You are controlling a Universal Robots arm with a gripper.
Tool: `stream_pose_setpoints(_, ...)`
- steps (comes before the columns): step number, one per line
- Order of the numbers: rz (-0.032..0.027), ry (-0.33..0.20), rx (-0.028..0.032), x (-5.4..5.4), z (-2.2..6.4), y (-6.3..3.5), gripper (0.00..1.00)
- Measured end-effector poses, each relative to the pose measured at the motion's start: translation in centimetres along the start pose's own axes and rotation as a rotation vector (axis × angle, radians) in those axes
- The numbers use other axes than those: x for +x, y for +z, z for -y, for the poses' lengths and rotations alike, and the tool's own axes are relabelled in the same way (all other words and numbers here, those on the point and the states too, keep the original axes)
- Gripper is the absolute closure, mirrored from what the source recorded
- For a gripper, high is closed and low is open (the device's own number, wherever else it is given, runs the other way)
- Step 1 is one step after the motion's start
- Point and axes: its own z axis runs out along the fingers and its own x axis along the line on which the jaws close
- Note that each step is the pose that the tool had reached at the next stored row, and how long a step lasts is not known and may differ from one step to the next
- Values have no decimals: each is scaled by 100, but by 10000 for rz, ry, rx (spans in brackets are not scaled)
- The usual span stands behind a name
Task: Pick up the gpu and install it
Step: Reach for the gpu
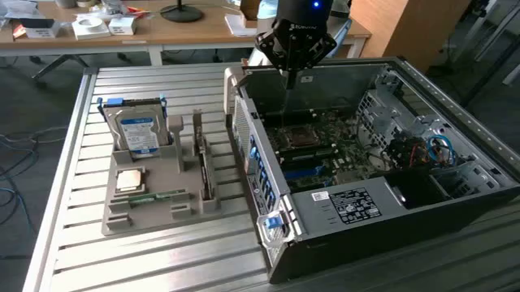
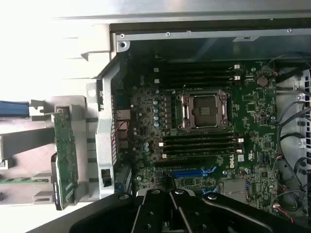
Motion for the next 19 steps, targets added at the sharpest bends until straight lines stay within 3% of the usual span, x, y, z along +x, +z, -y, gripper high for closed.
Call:
stream_pose_setpoints(10, 0, 1, -1, 22, 2, 1, 89)
stream_pose_setpoints(19, 0, 0, 0, 106, 9, 16, 89)
